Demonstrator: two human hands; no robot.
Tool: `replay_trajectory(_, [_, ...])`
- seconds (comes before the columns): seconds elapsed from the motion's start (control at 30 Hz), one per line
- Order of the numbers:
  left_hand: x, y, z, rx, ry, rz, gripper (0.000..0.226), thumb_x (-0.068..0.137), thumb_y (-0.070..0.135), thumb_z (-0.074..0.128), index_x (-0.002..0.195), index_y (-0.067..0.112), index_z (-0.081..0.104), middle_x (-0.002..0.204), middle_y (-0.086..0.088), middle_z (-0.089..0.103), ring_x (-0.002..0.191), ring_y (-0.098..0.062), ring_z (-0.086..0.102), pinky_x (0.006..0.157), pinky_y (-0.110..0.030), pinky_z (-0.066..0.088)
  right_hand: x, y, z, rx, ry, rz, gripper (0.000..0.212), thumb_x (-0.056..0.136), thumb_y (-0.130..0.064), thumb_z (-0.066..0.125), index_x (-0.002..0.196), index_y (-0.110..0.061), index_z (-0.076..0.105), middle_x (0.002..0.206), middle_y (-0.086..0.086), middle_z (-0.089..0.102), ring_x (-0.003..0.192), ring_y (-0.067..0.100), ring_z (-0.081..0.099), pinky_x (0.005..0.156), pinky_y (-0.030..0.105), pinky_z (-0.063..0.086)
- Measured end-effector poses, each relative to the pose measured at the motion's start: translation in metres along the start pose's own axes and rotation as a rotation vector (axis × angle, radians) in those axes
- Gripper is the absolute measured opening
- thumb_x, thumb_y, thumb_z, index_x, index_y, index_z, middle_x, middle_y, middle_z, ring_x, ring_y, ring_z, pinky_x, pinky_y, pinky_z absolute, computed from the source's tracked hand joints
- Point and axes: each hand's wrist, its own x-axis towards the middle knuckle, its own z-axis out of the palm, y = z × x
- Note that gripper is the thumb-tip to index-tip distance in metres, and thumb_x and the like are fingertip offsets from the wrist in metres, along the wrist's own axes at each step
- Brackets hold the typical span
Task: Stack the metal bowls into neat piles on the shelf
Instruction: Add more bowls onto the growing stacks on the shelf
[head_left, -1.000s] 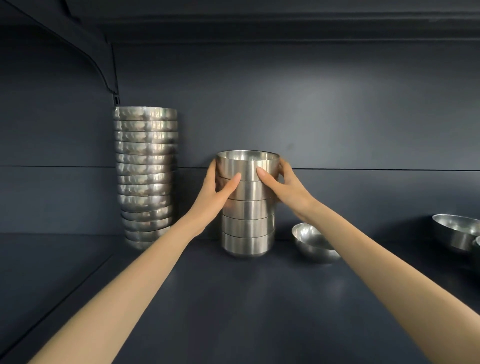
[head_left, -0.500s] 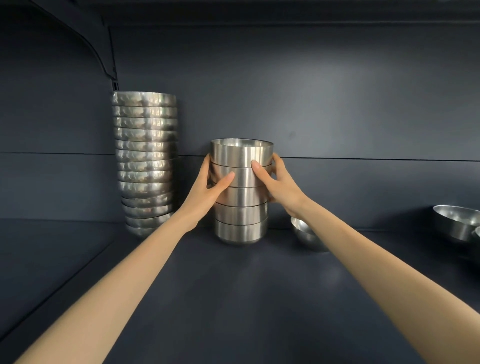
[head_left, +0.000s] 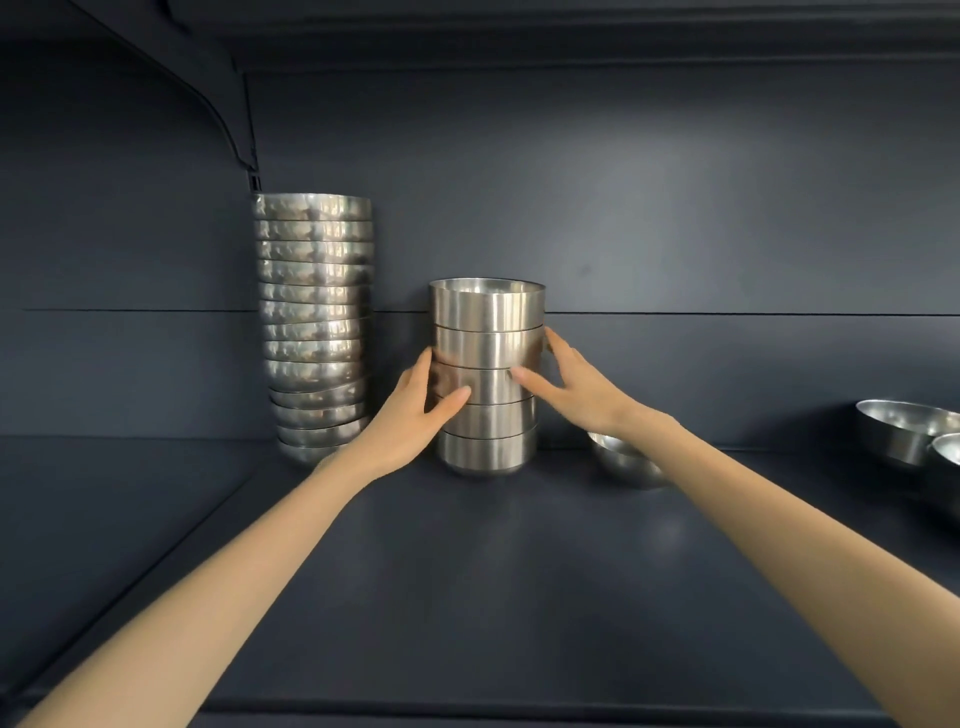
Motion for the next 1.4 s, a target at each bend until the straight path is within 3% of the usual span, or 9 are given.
replay_trajectory(0.07, [-0.012, -0.007, -0.004, 0.221, -0.056, 0.016, 0.078, 0.095, 0.056, 0.039, 0.154, 0.021, 0.002, 0.16, 0.002, 0.011, 0.145, -0.017, 0.02, 0.118, -0.034, 0.019, -0.014, 0.005, -0.005, -0.316, -0.073, 0.091, 0.085, 0.094, -0.059, 0.043, 0.155, -0.021, -0.002, 0.162, -0.002, 0.009, 0.149, 0.017, 0.007, 0.119, 0.039, 0.016])
replay_trajectory(0.13, [-0.024, -0.008, -0.009, 0.471, -0.063, 0.074, 0.076, 0.095, 0.059, 0.03, 0.155, 0.021, 0.003, 0.161, 0.004, 0.008, 0.147, -0.017, 0.014, 0.116, -0.035, 0.02, -0.027, 0.007, -0.008, -0.559, -0.1, 0.122, 0.086, 0.092, -0.066, 0.036, 0.156, -0.023, -0.004, 0.164, -0.001, 0.001, 0.15, 0.02, -0.001, 0.12, 0.05, 0.009])
replay_trajectory(0.2, [-0.034, -0.008, -0.014, 0.729, -0.058, 0.12, 0.079, 0.09, 0.068, 0.014, 0.154, 0.022, 0.006, 0.161, 0.003, 0.01, 0.147, -0.018, 0.011, 0.117, -0.037, 0.017, -0.041, 0.007, -0.008, -0.684, -0.081, 0.107, 0.085, 0.091, -0.069, 0.032, 0.156, -0.025, 0.001, 0.164, -0.003, 0.003, 0.151, 0.021, -0.002, 0.12, 0.052, 0.006])
replay_trajectory(0.3, [-0.048, -0.008, -0.016, 0.916, -0.029, 0.159, 0.107, 0.067, 0.082, -0.016, 0.154, 0.025, 0.012, 0.161, 0.001, 0.013, 0.148, -0.022, 0.009, 0.119, -0.043, 0.01, -0.063, 0.006, -0.006, -0.777, 0.02, 0.068, 0.082, 0.089, -0.071, 0.032, 0.155, -0.026, 0.014, 0.162, -0.005, 0.014, 0.15, 0.02, 0.009, 0.12, 0.05, 0.01])
replay_trajectory(0.43, [-0.061, -0.007, -0.011, 0.929, -0.008, 0.184, 0.117, 0.061, 0.083, -0.022, 0.153, 0.025, 0.02, 0.16, -0.001, 0.017, 0.147, -0.025, 0.011, 0.118, -0.047, 0.009, -0.098, -0.002, -0.001, -0.815, 0.086, 0.083, 0.082, 0.088, -0.072, 0.033, 0.154, -0.026, 0.018, 0.161, -0.007, 0.017, 0.149, 0.02, 0.01, 0.12, 0.05, 0.008])
replay_trajectory(0.57, [-0.071, -0.001, 0.002, 0.899, -0.023, 0.181, 0.123, 0.053, 0.085, -0.029, 0.154, 0.027, 0.014, 0.161, -0.001, 0.013, 0.148, -0.027, 0.007, 0.118, -0.047, 0.006, -0.131, -0.004, -0.001, -0.841, 0.031, 0.193, 0.087, 0.086, -0.075, 0.029, 0.155, -0.028, 0.005, 0.164, -0.003, -0.001, 0.15, 0.025, -0.005, 0.119, 0.052, 0.0])
replay_trajectory(0.7, [-0.079, 0.009, 0.02, 0.856, -0.086, 0.196, 0.133, 0.042, 0.083, -0.039, 0.154, 0.028, 0.007, 0.162, 0.0, 0.007, 0.148, -0.027, 0.002, 0.119, -0.048, 0.003, -0.162, 0.0, -0.008, -0.825, 0.035, 0.284, 0.088, 0.086, -0.075, 0.028, 0.156, -0.027, 0.003, 0.164, -0.005, -0.002, 0.15, 0.025, -0.006, 0.12, 0.053, 0.001])
replay_trajectory(1.17, [-0.072, 0.069, 0.086, 0.768, -0.131, 0.303, 0.134, 0.041, 0.082, -0.04, 0.154, 0.027, 0.005, 0.162, 0.002, 0.006, 0.148, -0.024, 0.005, 0.118, -0.041, 0.009, -0.233, 0.034, -0.081, -0.87, 0.131, 0.478, 0.088, 0.089, -0.073, 0.03, 0.156, -0.026, -0.001, 0.164, -0.004, -0.007, 0.15, 0.023, -0.009, 0.119, 0.05, -0.001])
replay_trajectory(1.4, [-0.066, 0.122, 0.14, 0.726, -0.105, 0.379, 0.127, 0.052, 0.085, -0.03, 0.152, 0.023, 0.018, 0.159, 0.004, 0.019, 0.146, -0.022, 0.015, 0.117, -0.042, 0.015, -0.268, 0.066, -0.137, -0.887, 0.198, 0.499, 0.087, 0.089, -0.072, 0.033, 0.156, -0.025, 0.001, 0.164, -0.003, -0.004, 0.15, 0.022, -0.006, 0.119, 0.048, 0.005])
